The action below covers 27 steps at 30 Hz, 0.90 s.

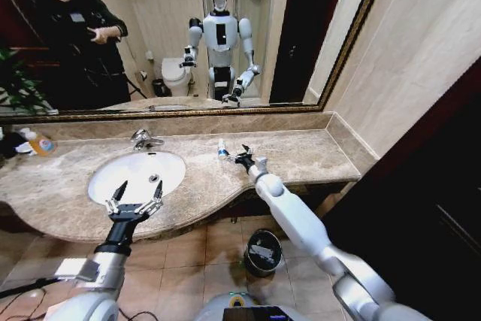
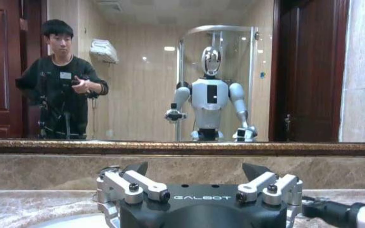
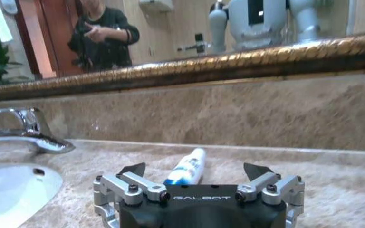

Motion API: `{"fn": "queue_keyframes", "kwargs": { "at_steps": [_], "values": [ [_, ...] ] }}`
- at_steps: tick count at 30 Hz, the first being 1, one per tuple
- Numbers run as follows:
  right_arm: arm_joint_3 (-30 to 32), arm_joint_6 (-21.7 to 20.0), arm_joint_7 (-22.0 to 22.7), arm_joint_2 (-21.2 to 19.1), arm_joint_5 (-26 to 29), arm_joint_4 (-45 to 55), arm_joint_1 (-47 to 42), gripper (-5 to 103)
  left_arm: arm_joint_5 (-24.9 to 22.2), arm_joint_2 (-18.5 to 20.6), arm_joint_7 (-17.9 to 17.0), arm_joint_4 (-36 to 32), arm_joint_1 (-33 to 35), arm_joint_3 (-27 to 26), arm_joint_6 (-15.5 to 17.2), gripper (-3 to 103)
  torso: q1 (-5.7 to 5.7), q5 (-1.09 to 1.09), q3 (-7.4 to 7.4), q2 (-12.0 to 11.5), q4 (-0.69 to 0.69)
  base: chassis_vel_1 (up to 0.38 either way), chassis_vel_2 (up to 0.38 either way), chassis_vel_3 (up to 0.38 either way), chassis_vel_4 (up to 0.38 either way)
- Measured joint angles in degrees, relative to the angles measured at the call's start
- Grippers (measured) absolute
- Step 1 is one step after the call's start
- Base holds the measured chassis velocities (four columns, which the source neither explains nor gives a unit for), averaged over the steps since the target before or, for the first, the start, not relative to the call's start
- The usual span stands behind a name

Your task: Pick up the trash from the sink and place it in the trash bin.

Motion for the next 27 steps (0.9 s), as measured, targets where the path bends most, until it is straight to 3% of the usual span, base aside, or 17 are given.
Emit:
{"fn": "queue_keyframes", "kwargs": {
  "at_steps": [8, 15, 27],
  "values": [
    [-2.1, -0.3, 2.0, 2.9, -0.7, -4.4, 2.0, 100, 0.0, 0.0, 0.0, 0.0, 0.0, 0.0, 0.0, 100, 0.00, 0.00, 0.00, 0.0, 0.00, 0.000, 0.000, 0.000, 0.000],
    [-3.2, -0.8, 2.7, 3.1, -0.9, -5.5, 2.0, 103, 0.0, 0.0, 0.0, 0.0, 0.0, 0.0, 0.0, 100, -0.01, 0.01, 0.00, 0.0, 0.00, 0.000, 0.000, 0.000, 0.000],
    [-2.9, 0.7, 2.5, 4.9, -1.8, -10.2, 3.1, 73, 0.0, 0.0, 0.0, 0.0, 0.0, 0.0, 0.0, 100, 0.00, 0.02, 0.00, 0.0, 0.00, 0.000, 0.000, 0.000, 0.000]
  ]
}}
